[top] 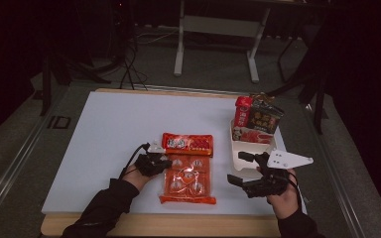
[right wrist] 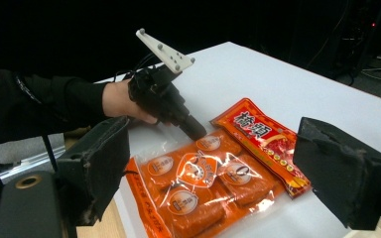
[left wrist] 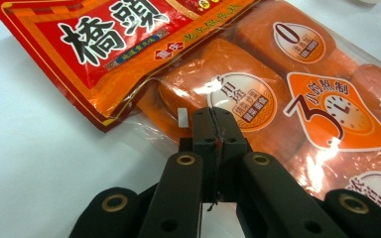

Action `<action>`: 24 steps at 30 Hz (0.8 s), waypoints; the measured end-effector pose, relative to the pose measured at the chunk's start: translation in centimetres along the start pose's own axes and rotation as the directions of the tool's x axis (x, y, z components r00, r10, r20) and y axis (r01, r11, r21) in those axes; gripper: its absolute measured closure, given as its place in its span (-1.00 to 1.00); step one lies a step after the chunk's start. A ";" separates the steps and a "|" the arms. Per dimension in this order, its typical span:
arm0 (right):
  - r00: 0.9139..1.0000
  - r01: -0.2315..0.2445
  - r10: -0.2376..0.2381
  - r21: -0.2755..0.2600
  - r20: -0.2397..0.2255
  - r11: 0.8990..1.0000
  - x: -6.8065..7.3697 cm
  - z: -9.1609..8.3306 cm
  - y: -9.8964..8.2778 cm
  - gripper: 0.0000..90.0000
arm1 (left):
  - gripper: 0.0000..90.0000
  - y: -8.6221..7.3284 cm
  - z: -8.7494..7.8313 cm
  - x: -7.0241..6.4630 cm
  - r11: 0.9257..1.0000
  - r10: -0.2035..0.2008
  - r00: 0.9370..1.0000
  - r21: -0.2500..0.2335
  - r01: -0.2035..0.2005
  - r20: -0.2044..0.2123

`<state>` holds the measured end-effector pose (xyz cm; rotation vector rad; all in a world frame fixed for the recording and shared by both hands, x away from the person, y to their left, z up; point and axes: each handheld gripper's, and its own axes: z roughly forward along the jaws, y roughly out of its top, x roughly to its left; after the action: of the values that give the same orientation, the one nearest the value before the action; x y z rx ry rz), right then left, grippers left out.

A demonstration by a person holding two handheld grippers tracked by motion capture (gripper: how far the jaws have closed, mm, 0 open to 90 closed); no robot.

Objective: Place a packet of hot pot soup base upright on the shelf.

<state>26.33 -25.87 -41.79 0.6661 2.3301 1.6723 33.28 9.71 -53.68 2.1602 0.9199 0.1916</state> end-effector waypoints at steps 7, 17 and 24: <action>1.000 0.001 -0.001 -0.001 0.001 1.000 0.0 0.0 0.0 -0.68 | 0.62 0.0 -1.0 -0.6 0.989 0.065 0.997 -0.128 -0.071 -0.046; 1.000 0.006 -0.006 -0.001 0.004 1.000 0.1 -0.1 0.0 -0.68 | -0.19 0.6 -2.1 0.6 0.991 -0.084 0.996 -0.108 0.079 -0.041; 1.000 0.012 -0.012 0.003 0.007 1.000 0.1 0.0 0.0 -0.68 | -0.29 0.5 -2.2 1.6 0.991 -0.098 0.995 -0.095 0.098 0.005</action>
<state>26.21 -25.79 -41.75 0.6568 2.3277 1.6590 33.87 11.87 -52.05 2.0230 0.9944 0.1828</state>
